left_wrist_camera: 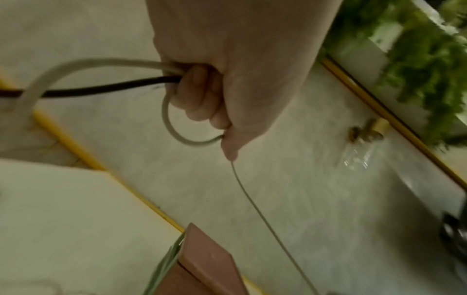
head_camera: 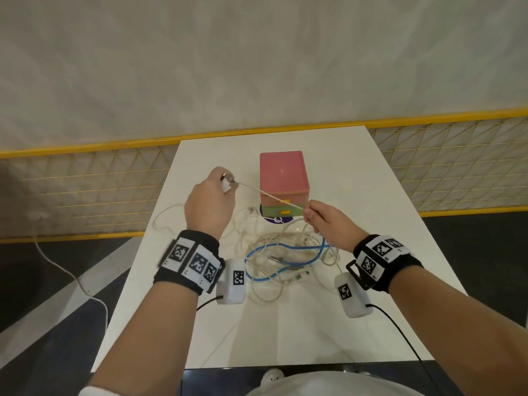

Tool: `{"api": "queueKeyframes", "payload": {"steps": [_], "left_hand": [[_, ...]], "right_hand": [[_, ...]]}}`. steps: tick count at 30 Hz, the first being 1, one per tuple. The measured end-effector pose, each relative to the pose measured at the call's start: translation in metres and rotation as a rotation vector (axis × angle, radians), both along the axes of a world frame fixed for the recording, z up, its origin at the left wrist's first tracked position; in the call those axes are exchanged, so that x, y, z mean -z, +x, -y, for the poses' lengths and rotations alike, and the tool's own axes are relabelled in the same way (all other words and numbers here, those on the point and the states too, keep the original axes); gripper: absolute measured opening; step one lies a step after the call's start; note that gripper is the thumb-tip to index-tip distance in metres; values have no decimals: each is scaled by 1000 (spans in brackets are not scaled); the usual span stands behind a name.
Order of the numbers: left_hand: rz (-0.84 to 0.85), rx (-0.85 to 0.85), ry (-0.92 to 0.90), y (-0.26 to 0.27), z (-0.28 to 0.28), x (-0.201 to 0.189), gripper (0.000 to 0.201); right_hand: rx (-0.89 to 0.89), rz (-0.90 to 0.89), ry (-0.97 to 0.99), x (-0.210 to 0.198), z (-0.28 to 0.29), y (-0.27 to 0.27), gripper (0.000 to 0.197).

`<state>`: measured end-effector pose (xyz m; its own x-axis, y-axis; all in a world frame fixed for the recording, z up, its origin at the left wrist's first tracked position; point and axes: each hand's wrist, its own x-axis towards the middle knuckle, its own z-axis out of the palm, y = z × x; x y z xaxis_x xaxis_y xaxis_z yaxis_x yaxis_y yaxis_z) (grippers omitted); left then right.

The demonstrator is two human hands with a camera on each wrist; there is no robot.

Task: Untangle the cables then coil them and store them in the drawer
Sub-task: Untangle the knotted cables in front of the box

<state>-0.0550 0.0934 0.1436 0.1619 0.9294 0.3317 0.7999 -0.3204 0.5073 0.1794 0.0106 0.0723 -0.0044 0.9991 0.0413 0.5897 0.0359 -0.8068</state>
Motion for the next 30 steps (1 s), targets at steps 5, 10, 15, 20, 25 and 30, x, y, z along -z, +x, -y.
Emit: {"api": "queueKeyframes", "payload": {"steps": [5,10,15,20,25,30], "left_hand": [[-126,449,-192,34,29,10,51],[67,477,-483,47,31,29,52],[295,250,-205,43,18,1,33],[247,146,-52,33,14,5,16],[-97,456,-202,49,41,21,34],[85,285,-157,41,27,7,32]], "right_hand": [[-35,29,37,-15,4,-18,27],[-63,-42,120,-17,3,-23,20],[-61,39,74,-2,4,-11,25],[-45,81,81,-5,0,-12,25],[-53,191,159,-8,-2,-23,21],[-51,219,36,14,1,-8,17]]}}
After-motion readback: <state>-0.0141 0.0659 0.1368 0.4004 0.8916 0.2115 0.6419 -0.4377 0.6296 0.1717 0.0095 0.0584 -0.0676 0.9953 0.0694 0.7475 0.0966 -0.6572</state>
